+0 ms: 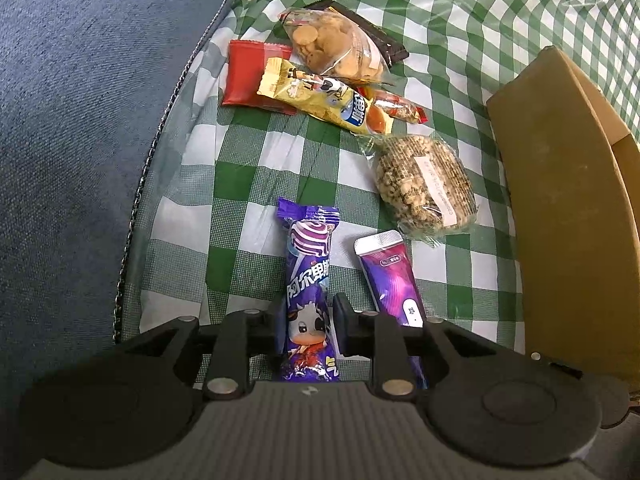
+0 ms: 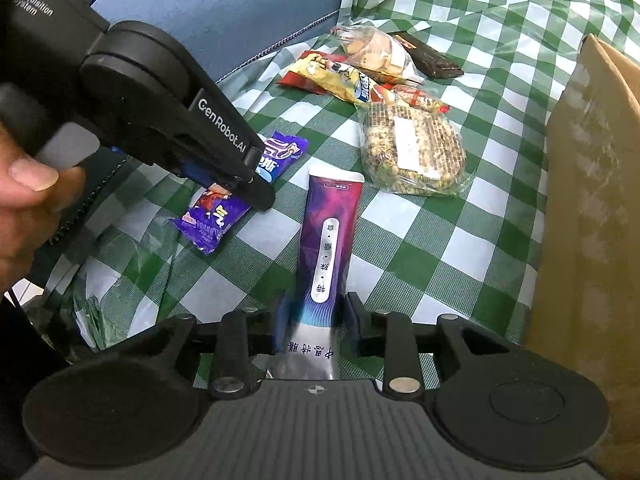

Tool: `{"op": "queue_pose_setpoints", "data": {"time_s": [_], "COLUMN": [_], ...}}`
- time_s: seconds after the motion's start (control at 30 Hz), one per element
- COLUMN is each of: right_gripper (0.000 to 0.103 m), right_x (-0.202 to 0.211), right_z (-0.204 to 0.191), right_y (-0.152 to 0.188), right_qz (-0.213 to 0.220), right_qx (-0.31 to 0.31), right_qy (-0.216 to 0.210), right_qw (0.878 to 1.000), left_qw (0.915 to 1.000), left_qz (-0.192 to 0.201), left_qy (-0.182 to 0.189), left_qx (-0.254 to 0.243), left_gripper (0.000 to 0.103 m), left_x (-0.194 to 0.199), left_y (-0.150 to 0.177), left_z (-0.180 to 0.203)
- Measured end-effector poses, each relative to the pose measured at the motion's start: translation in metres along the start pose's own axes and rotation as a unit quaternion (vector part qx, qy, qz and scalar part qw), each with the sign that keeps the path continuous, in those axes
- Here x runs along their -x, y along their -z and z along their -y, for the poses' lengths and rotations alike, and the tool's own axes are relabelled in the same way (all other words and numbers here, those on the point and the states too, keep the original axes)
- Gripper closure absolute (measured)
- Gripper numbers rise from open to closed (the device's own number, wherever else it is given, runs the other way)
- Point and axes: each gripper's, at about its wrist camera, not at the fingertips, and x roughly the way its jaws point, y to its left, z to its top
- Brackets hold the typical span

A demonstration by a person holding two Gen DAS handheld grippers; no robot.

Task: Organize snacks
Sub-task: 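Hold both snacks and lift them off the table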

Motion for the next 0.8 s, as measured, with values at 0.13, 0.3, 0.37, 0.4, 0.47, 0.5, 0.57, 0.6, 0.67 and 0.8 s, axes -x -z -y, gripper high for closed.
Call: {"op": "queue_pose_setpoints", "data": {"time_s": [0.13,0.3,0.37,0.4,0.47,0.5,0.57,0.6,0.67,0.8], "right_gripper": [0.073,0.078,0.078,0.079,0.079,0.079,0.080,0.080,0.080,0.080], "right_x": [0.0001,0.0021,0.0023,0.0028,0.0033,0.0037,0.0047,0.0054,0.0056,0.0053], "right_z": [-0.0024,-0.0025,-0.0021,-0.0016,-0.0013,-0.0013,-0.0012,-0.0003,0.0000,-0.0015], "right_y": [0.0021,0.0035,0.0031,0.0032,0.0028,0.0026,0.0021,0.0021,0.0027,0.0030], "right_qz": [0.004,0.009,0.010,0.010,0.012,0.013,0.016,0.017,0.017,0.018], "right_qx": [0.012,0.016,0.015,0.014,0.012,0.011,0.010,0.010,0.008,0.007], "right_qy": [0.004,0.004,0.003,0.004,0.004,0.005,0.005,0.005,0.005,0.007], "right_qw": [1.000,1.000,1.000,1.000,1.000,1.000,1.000,1.000,1.000,1.000], "left_qw": [1.0000,1.0000,1.0000,1.0000,1.0000,1.0000,1.0000,1.0000,1.0000,1.0000], "left_qz": [0.000,0.000,0.000,0.000,0.000,-0.001,0.000,0.000,0.000,0.000], "left_qy": [0.000,0.000,0.000,0.000,0.000,0.000,-0.001,-0.001,0.000,0.000], "left_qx": [-0.001,-0.001,-0.002,-0.002,-0.001,-0.001,-0.002,-0.001,-0.001,-0.002], "left_gripper": [0.076,0.076,0.076,0.076,0.076,0.076,0.076,0.076,0.076,0.076], "left_x": [-0.0004,-0.0003,-0.0009,-0.0009,-0.0011,-0.0012,-0.0011,-0.0010,-0.0011,-0.0015], "left_y": [0.0000,-0.0001,-0.0001,0.0000,0.0000,0.0001,0.0002,0.0003,0.0006,0.0010], "left_z": [-0.0001,-0.0002,-0.0005,-0.0003,-0.0002,0.0000,0.0003,0.0006,0.0004,0.0001]}}
